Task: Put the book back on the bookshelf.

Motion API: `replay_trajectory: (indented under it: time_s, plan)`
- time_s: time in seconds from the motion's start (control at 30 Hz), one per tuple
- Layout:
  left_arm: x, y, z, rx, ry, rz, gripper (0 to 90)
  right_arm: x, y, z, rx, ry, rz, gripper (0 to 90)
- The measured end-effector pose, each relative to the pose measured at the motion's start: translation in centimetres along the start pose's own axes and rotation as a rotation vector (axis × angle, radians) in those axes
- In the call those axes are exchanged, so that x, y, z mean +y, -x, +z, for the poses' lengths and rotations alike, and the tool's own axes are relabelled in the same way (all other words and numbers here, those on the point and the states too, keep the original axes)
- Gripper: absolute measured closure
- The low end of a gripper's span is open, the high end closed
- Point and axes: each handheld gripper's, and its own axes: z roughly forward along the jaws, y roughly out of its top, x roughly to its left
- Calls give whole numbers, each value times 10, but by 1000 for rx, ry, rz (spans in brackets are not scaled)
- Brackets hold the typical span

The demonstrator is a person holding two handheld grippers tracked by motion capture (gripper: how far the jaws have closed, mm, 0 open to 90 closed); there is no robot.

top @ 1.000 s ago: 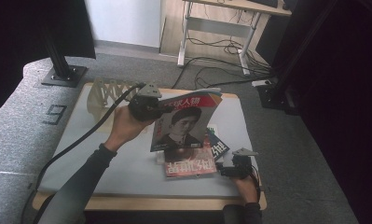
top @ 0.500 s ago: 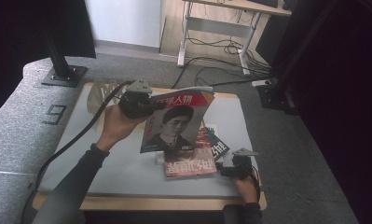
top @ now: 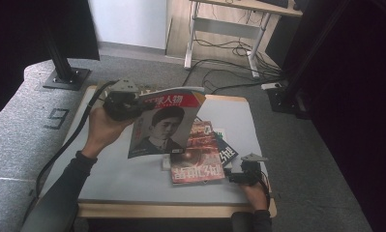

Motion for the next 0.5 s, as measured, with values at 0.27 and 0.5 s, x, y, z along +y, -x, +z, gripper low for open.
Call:
replay_trajectory:
  time_s: [0.27, 0.5]
  plan:
    - [-6, -10, -20, 42, 4, -18, 871, 0, 0, 0, 0, 0, 0, 60]
    - [-14, -16, -35, 84, -3, -33, 871, 0, 0, 0, 0, 1, 0, 60]
